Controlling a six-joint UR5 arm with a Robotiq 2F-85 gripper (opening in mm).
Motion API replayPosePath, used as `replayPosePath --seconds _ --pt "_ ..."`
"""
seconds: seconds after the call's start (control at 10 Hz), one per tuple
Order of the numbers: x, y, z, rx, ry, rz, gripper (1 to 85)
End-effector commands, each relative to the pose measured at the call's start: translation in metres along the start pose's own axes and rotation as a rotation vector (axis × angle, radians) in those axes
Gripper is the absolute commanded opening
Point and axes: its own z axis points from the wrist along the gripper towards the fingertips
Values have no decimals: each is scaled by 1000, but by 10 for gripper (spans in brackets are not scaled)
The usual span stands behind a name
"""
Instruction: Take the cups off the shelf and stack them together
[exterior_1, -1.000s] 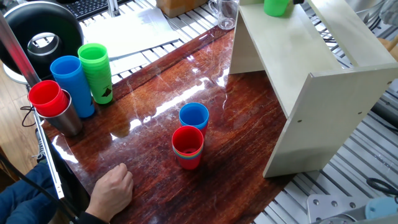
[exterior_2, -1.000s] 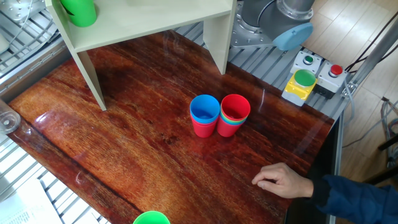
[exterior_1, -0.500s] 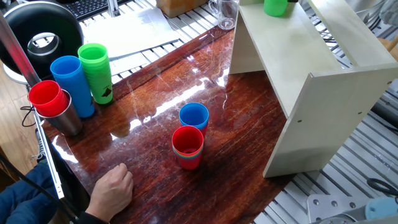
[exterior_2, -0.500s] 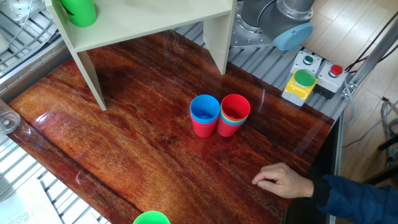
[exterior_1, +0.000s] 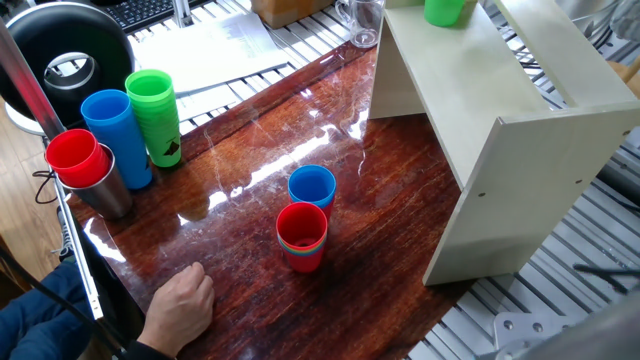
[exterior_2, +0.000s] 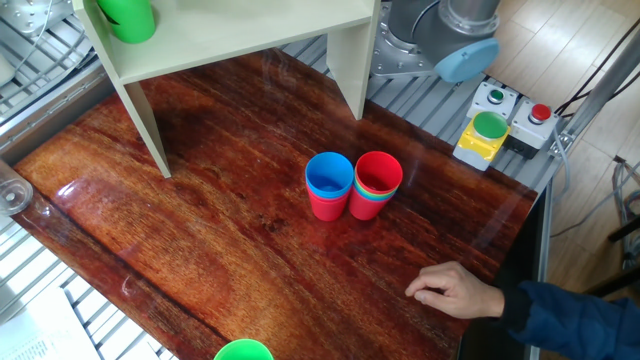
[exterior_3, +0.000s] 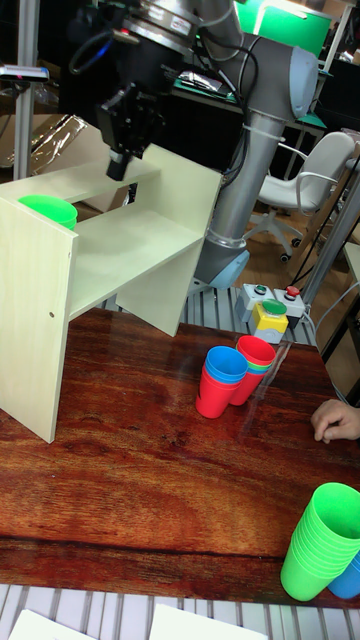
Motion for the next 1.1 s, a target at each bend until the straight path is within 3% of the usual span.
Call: replayPosePath --seconds 0.0,0.3,0.6,1.0 --pt "17 -29 2 -7 -9 -78 617" --pt "17 -26 16 -57 -56 -62 733" --pt "25 -24 19 -81 -24 16 710" --pt "27 -36 34 -60 -18 27 693"
